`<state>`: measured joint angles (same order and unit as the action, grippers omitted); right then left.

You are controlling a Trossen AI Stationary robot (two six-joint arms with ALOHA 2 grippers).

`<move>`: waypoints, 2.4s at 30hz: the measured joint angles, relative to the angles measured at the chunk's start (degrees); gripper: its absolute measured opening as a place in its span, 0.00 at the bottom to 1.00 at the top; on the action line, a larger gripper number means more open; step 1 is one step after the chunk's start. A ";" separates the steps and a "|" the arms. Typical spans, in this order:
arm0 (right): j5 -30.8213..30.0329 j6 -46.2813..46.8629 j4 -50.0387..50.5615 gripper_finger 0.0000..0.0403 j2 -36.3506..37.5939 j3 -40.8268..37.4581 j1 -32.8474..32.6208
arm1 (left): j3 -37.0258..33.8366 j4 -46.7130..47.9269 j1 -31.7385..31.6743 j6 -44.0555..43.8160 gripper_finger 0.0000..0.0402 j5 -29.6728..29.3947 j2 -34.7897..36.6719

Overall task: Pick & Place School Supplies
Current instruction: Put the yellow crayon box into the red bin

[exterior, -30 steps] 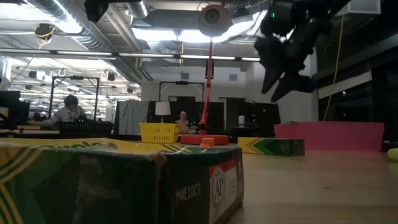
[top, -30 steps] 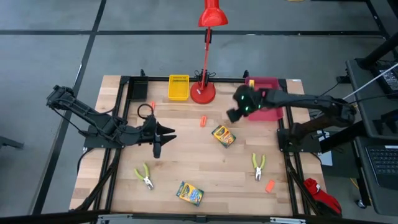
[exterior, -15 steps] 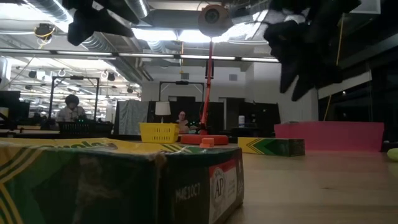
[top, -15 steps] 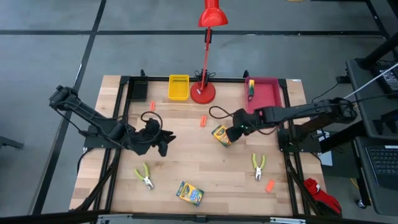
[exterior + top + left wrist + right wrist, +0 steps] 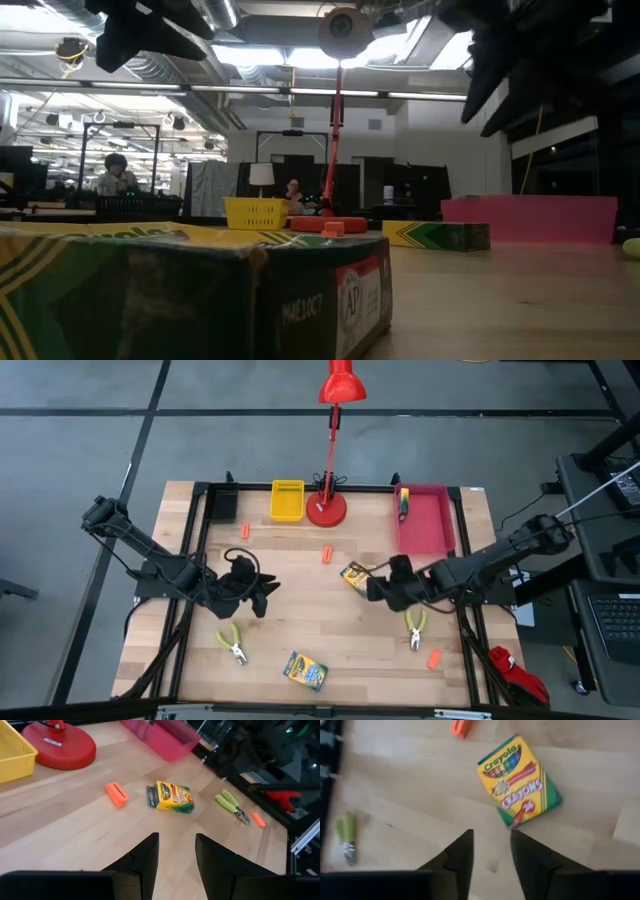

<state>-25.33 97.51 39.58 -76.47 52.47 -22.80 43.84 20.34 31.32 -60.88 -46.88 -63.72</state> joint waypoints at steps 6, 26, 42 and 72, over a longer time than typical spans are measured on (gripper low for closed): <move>-8.03 11.65 0.08 0.05 -0.13 0.00 -5.41 | -0.01 2.40 0.97 0.15 0.31 -0.08 0.00; -10.28 22.67 -9.25 0.00 -13.58 0.02 -5.15 | -0.01 3.89 6.52 -3.90 0.31 -5.08 0.00; -24.78 10.71 1.17 0.00 -14.78 0.02 -10.84 | -0.01 3.88 7.60 2.98 0.31 -7.37 0.00; -27.21 10.15 -37.91 0.00 -14.75 -21.55 -13.23 | -1.27 2.59 11.45 8.04 0.10 -15.40 -0.15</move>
<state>-52.54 107.66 1.67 -91.22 30.92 -36.03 42.57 22.93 42.76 -52.84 -62.28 -63.88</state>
